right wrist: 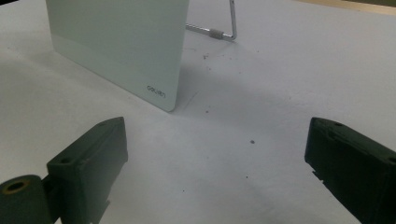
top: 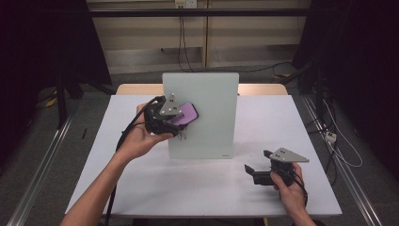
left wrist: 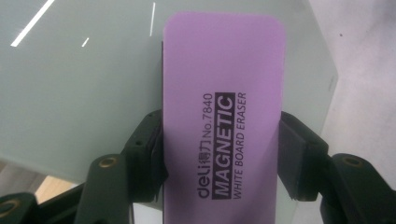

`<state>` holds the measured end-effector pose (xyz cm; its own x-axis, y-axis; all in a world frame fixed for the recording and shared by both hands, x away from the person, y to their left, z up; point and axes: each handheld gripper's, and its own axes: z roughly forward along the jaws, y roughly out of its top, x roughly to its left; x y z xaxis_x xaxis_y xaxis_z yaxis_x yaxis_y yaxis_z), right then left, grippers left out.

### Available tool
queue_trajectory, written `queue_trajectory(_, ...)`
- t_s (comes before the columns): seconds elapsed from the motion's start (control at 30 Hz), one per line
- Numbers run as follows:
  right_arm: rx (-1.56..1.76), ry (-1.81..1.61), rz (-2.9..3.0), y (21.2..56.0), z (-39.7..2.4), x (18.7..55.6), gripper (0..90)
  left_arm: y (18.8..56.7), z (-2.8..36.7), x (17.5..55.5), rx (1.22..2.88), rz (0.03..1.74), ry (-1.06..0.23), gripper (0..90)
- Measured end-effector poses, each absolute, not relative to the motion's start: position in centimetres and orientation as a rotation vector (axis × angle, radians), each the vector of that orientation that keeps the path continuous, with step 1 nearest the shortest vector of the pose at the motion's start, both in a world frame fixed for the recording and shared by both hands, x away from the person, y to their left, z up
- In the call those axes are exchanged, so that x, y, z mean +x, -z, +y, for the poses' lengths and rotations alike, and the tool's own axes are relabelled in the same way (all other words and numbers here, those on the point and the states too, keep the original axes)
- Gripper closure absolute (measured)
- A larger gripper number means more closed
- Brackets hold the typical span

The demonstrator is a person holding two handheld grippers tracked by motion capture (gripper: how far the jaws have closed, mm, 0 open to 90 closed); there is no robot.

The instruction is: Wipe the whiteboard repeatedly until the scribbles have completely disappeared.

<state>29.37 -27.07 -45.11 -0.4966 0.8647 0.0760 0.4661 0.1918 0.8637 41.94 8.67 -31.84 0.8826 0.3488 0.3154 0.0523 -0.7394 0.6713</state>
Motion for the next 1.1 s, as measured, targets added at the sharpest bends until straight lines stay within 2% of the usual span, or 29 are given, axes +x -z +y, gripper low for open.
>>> queue_trajectory(0.33, 1.243, -1.241, 2.044, 45.1, -27.1, 29.4, 6.2, 32.3, 8.7, 41.8, 2.368, 0.278, -0.541, 41.2)
queue_trajectory(0.77, 1.24, -1.24, 2.045, 45.1, -27.1, 29.4, 6.2, 28.2, 11.5, 43.2, 2.279, 0.382, -0.639, 41.3)
queue_trajectory(1.1, 1.237, -1.239, 2.046, 45.1, -27.0, 29.4, 6.2, 29.4, 11.2, 42.8, 2.311, 0.367, -0.636, 41.2)
